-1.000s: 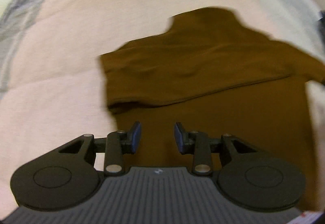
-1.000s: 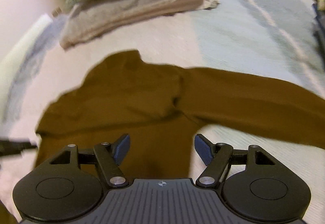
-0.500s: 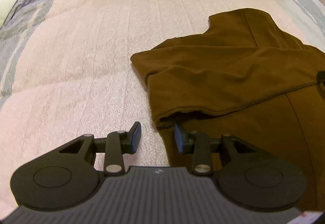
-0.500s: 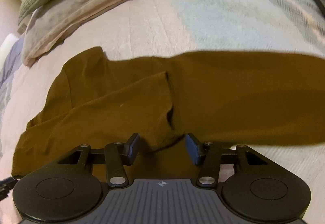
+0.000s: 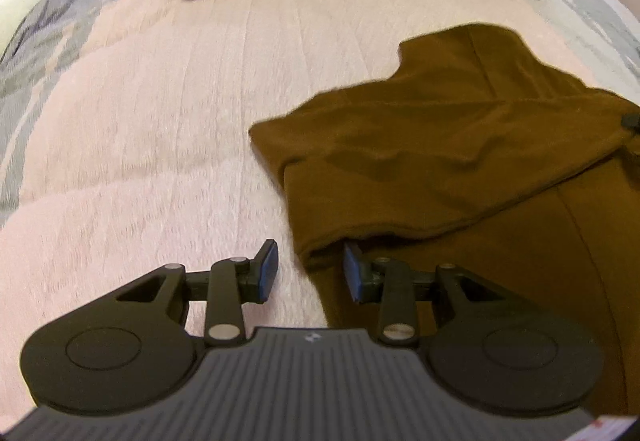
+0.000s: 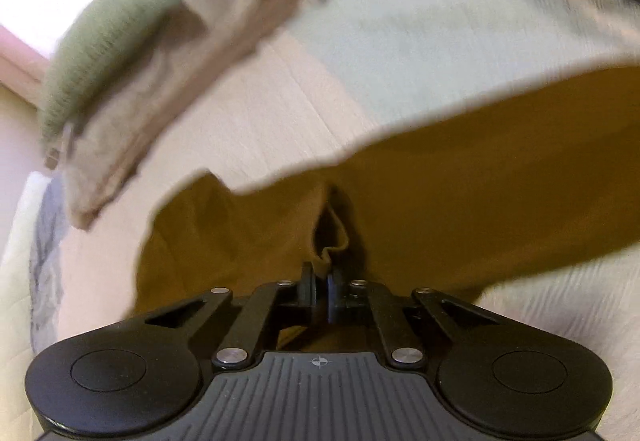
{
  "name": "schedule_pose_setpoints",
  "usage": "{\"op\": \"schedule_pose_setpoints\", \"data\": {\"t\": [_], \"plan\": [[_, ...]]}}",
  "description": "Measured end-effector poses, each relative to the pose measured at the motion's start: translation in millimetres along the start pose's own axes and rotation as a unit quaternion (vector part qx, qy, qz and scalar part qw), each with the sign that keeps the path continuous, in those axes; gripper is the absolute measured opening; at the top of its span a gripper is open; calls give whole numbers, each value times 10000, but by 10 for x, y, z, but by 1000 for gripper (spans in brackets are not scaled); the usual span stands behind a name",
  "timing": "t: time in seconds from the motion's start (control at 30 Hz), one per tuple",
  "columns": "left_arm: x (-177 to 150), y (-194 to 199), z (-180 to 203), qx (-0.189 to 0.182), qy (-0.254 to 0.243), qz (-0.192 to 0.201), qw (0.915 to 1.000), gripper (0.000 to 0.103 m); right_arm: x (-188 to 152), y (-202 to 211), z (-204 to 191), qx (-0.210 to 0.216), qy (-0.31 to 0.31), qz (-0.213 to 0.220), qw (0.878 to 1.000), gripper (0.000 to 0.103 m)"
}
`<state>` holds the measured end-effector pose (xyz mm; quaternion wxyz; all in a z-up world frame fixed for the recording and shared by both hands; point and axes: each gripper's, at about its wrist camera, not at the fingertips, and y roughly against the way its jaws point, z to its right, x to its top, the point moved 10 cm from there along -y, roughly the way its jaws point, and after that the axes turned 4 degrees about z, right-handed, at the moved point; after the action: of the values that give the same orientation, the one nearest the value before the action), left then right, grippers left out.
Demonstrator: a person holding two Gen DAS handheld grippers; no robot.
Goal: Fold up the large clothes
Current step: 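Grasp the other sleeve of the brown shirt with the right gripper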
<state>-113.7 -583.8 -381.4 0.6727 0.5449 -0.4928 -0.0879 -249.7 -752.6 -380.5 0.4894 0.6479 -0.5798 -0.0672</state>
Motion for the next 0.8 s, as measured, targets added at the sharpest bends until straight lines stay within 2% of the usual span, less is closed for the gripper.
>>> {"op": "schedule_pose_setpoints", "data": {"t": [0.07, 0.1, 0.13, 0.27, 0.43, 0.53, 0.63, 0.7, 0.73, 0.77, 0.8], "plan": [[54, 24, 34, -52, -44, 83, 9999, 30, 292, 323, -86, 68, 258, 631, 9977, 1], [61, 13, 58, -67, -91, 82, 9999, 30, 372, 421, -66, 9, 419, 817, 9958, 1], [54, -14, 95, -66, -180, 57, 9998, 30, 379, 434, 3, -86, 514, 824, 9952, 1], [-35, -182, 247, -99, -530, -107, 9985, 30, 185, 255, 399, -302, 298, 245, 9988, 1], [-134, -260, 206, -52, -470, -290, 9985, 30, 24, 126, 520, -402, 353, 25, 9986, 1], [-135, -193, 191, -59, -451, -269, 9986, 30, 103, 162, 445, -245, 394, 66, 9989, 1], [-120, -136, 220, -83, -450, -271, 9986, 30, 268, 342, 306, 109, 690, 498, 9963, 1], [-111, -115, 267, -122, -497, -280, 9983, 30, 225, 328, 457, -132, 747, 464, 9960, 2], [-110, -106, 301, -158, -520, -285, 9981, 30, 164, 266, 599, -275, 533, 272, 9978, 3], [-106, -95, 343, -190, -572, -290, 9978, 30, 107, 217, 743, -472, 324, 80, 9983, 8], [-97, -88, 375, -203, -623, -288, 9974, 30, 81, 209, 837, -594, 210, 29, 9980, 9]]}}
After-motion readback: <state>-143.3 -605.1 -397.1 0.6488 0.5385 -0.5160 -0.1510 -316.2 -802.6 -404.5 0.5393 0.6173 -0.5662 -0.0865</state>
